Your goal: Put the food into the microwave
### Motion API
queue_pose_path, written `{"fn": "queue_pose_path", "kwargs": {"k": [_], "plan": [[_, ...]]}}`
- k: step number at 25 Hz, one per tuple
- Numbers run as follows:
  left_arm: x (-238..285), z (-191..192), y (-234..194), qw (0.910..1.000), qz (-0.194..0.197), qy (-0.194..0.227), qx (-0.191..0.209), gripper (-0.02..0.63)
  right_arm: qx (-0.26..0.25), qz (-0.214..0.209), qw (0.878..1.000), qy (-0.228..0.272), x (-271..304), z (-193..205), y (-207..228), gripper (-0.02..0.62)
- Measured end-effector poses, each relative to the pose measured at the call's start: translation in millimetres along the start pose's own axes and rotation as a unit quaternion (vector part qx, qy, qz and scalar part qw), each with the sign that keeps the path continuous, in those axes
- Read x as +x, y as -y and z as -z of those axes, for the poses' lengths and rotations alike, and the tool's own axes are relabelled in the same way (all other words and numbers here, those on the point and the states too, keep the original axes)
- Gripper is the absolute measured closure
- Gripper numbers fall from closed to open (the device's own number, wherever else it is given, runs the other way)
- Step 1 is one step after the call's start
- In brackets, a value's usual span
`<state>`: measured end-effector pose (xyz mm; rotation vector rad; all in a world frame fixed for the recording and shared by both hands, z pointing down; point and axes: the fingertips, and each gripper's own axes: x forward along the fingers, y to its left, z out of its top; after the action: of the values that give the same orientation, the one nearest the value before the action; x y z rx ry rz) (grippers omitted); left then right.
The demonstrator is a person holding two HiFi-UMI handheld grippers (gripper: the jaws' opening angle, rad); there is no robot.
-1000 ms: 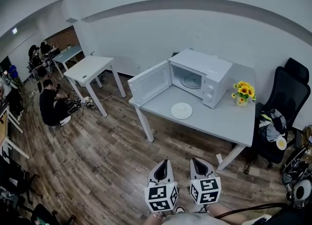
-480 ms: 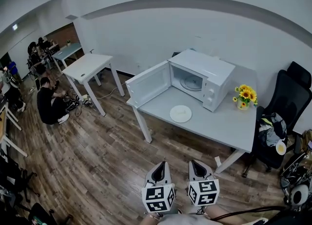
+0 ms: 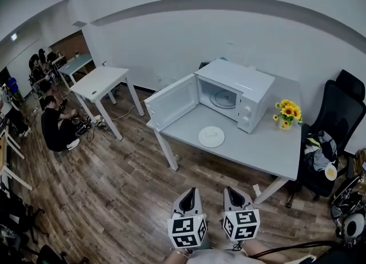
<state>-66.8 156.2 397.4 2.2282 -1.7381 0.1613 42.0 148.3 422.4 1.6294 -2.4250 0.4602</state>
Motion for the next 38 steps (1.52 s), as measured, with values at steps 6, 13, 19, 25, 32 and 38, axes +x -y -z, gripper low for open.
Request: {"fn": "queue_pose_path", "kwargs": {"k": [6,13,19,25,32,38], "plan": [[27.4,1.8,-7.8,0.9999,0.013,-0.005,-0.002,0.604,0.005,0.020,1.000,-0.009,21.3,3.7,14.3,0.578],[71.3,-5.0,-36.0,0.9996,0.026,-0.007,0.004,0.604,0.005,0.036,0.999,0.003,70.4,-10.0,18.9,0.578],[112.6,-25.1,-62.9,0.9996,0.026,-0.005,-0.003,0.604,-0.004,0.042,0.999,0.001,108.0,-26.7,20.3,0.578],[148.4,-35.0,-69.4,0.9988,0.045,-0.017,-0.003,0.604,0.005,0.065,0.998,-0.010,135.2,-35.8,34.9,0.578],[194.8,-53.0,-78.2,0.9970,0.074,-0.026,-0.001,0.604,0.013,0.090,0.996,-0.010,174.6,-57.4,50.2,0.578],[235.6,-74.7,-91.2,0.9952,0.096,-0.022,-0.002,0.604,0.013,0.103,0.995,-0.003,214.7,-80.2,56.1,0.578]]}}
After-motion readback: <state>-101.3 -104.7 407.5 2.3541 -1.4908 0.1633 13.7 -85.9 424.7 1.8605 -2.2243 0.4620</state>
